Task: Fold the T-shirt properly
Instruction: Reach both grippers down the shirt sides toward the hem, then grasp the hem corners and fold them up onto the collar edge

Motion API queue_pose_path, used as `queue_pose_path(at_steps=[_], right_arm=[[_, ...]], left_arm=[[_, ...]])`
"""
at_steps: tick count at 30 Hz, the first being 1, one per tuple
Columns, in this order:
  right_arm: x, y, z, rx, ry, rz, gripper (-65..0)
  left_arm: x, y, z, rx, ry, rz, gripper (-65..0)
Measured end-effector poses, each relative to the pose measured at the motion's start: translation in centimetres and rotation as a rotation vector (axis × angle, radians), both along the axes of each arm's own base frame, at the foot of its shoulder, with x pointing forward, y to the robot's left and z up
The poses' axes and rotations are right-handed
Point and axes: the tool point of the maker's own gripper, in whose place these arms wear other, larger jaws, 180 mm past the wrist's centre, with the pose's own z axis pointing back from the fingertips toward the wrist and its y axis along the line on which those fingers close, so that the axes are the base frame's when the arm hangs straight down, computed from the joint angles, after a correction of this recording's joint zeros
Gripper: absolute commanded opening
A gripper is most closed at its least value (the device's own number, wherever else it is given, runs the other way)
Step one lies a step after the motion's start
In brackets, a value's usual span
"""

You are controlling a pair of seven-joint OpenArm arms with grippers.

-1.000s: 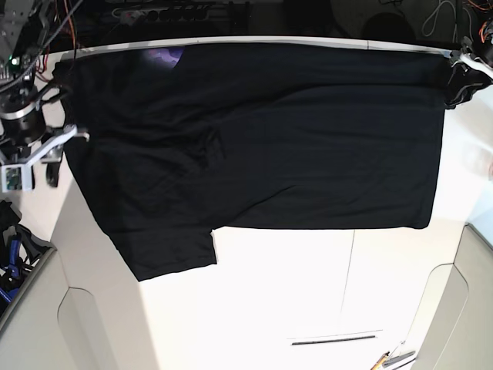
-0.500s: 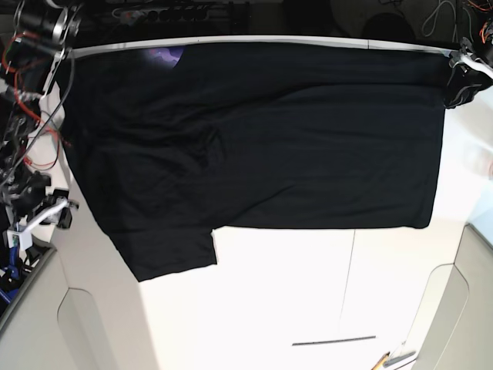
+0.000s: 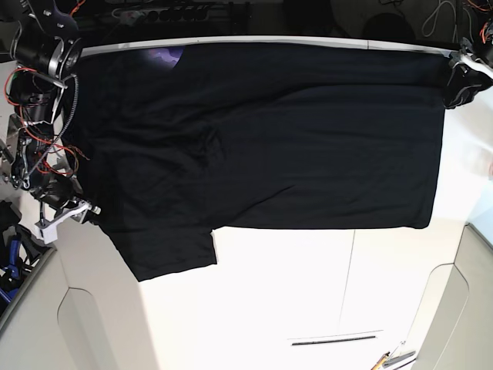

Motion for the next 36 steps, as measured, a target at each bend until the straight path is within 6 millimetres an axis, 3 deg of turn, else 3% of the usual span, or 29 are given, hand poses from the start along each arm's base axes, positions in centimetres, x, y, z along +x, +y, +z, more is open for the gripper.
queue_pose_path(at_steps=[3,7,13,18,25,30,33,36], right_arm=[[-0.2,0.2,-0.3,-0.004,0.012,0.008,-65.0],[-0.2,0.2,-0.3,-0.004,0.01,0.007,-65.0],[-0.2,0.2,-0.2,-0.002,0.009,0.007,-65.0],[-0.1,0.3,-0.1,0.012,0.003,0.003,-65.0],[-0.1,0.3,-0.1,0.01,0.004,0.003,-65.0],[-0.1,0.3,-0.1,0.011,0.003,0.003,-65.0],[-0.1,0.3,-0.1,0.01,0.004,0.003,-65.0],[-0.1,0.3,-0.1,0.01,0.004,0.003,-65.0]], left_arm=[[0.0,0.0,0.0,0.0,-0.001,0.0,-37.9],[1.8,0.4,0.7,0.03,-0.044,0.005,-37.9],[7.2,1.6,2.5,0.166,-0.182,0.026,-37.9],[11.4,0.8,1.0,0.21,-0.186,-0.03,-37.9],[17.6,1.8,-1.7,0.261,-0.123,-0.011,-37.8],[21.7,3.2,-1.7,0.227,-0.119,0.021,-27.3],[23.6,3.8,-1.5,0.206,-0.138,0.043,-27.2],[24.7,4.5,-2.6,0.186,-0.094,0.082,-27.2]])
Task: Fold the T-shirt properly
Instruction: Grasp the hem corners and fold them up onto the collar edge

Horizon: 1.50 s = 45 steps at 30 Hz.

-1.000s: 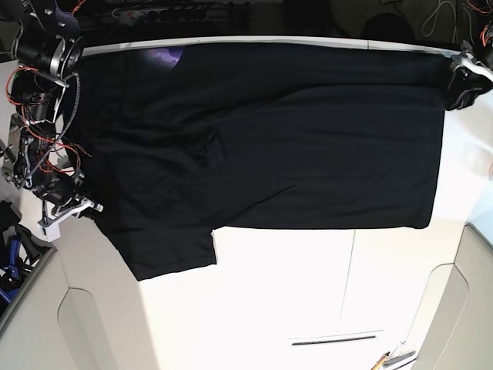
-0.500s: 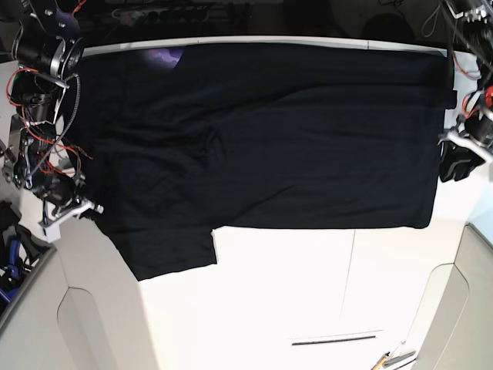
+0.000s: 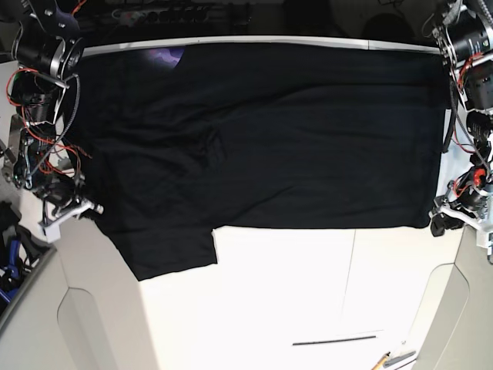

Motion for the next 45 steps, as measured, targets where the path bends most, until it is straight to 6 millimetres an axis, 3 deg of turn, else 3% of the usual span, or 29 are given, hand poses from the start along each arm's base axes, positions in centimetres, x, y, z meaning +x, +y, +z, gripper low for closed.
queue_pose_path(at_steps=[9,13,23,24,27,28,34,38,42,45], right_arm=[[0.0,0.0,0.0,-0.002,0.0,0.001,-65.0],[0.0,0.0,0.0,0.001,-0.002,-0.001,-65.0],[0.2,0.2,0.4,0.028,-0.016,-0.009,-65.0],[0.2,0.2,0.4,0.028,-0.016,-0.009,-65.0],[0.3,0.2,0.4,0.031,-0.017,-0.01,-65.0],[0.3,0.4,0.5,0.047,-0.018,-0.011,-65.0],[0.2,1.5,2.0,0.091,-0.015,0.031,-65.0],[-0.1,1.2,4.6,0.008,-0.076,0.077,-65.0],[-2.2,1.2,5.6,-0.083,-0.09,0.131,-65.0],[-4.4,1.5,5.7,-0.136,-0.078,0.171,-65.0]], left_arm=[[0.7,1.0,-3.9,-0.093,0.058,0.115,-27.3],[0.7,1.3,-4.5,-0.101,0.067,0.149,-27.3],[1.1,-1.7,-4.7,-0.221,0.059,0.085,-28.8],[1.2,-1.8,-4.7,-0.223,0.057,0.084,-33.7],[1.0,-2.0,-5.1,-0.227,0.075,0.078,-60.0],[1.0,-2.1,-5.1,-0.236,0.071,0.082,-65.0],[1.3,-2.9,-2.8,-0.376,-0.011,0.028,-65.0],[0.7,-2.9,-1.3,-0.491,-0.003,0.009,-65.0],[-1.2,-2.8,1.0,-0.629,-0.067,-0.011,-65.0],[-3.5,-2.3,1.7,-0.639,-0.085,-0.027,-65.0]])
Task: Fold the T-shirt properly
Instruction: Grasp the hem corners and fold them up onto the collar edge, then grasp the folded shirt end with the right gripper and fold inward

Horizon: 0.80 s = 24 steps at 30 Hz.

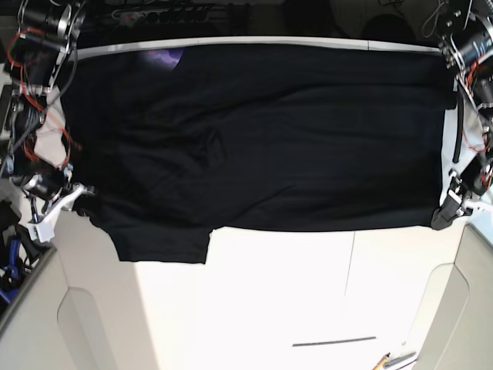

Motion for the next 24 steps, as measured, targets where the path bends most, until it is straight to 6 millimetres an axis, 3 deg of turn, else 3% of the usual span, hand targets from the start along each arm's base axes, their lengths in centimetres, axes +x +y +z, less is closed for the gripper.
queue_pose_path(at_steps=[7,13,17,24], right_arm=[[-4.6,0.0,0.4,-0.103,0.02,0.04,-65.0],[-7.3,-2.0,1.7,-0.158,0.012,-0.001,-65.0],[-9.1,-3.5,1.1,-0.165,0.053,-0.042,-65.0],[-11.2,-3.8,-0.3,-0.167,0.109,-0.046,-65.0]], left_arm=[[-5.5,0.9,-0.8,0.064,0.032,-0.006,-65.0],[-9.1,2.3,0.1,0.123,0.037,0.006,-65.0],[-11.4,2.5,-0.2,0.151,0.07,-0.005,-65.0],[-14.4,2.1,-2.2,0.153,0.163,-0.035,-65.0]])
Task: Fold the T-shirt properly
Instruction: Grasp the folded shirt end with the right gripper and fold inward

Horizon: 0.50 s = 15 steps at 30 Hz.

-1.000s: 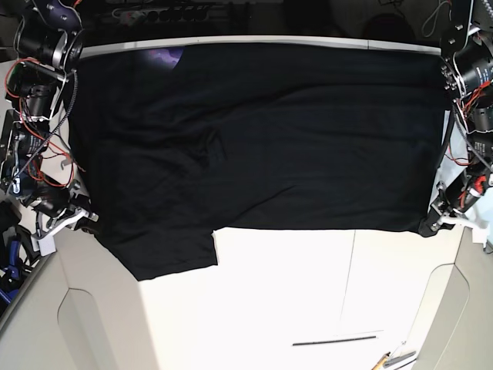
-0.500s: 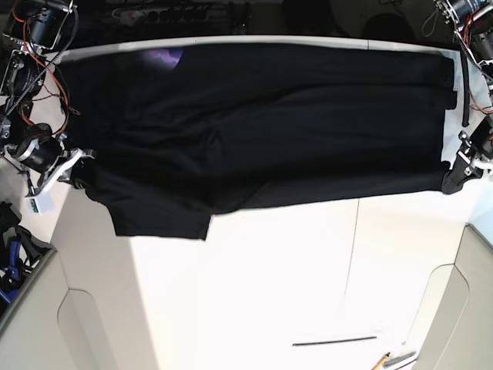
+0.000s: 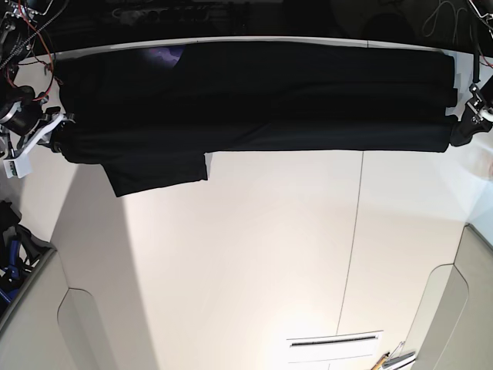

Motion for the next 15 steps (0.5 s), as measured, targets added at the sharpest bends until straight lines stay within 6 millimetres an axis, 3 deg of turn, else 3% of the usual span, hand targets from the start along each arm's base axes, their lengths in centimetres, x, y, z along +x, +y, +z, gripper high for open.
queue_pose_path(at_steps=[4,5,7,9,15], right_arm=[[-0.8,-0.2,-0.6,-0.011,0.026,-0.002,-65.0],[-0.7,-0.3,-0.6,-0.016,0.025,-0.003,-65.0],[-0.6,-0.3,-0.5,-0.017,0.023,-0.003,-52.0],[-0.6,-0.3,-0.5,-0.019,0.022,-0.005,-42.4],[1.7,-0.2,2.3,-0.034,-0.124,-0.008,-39.9]], left_arm=[[-0.4,0.0,-0.3,-0.002,0.011,0.0,-65.0],[-0.3,-0.1,-0.2,-0.003,0.006,0.001,-61.3],[-0.1,-0.1,0.0,-0.006,-0.001,0.001,-47.1],[0.0,-0.1,0.3,-0.02,-0.015,0.004,-39.3],[0.1,-0.4,0.6,-0.04,-0.028,-0.001,-39.0]])
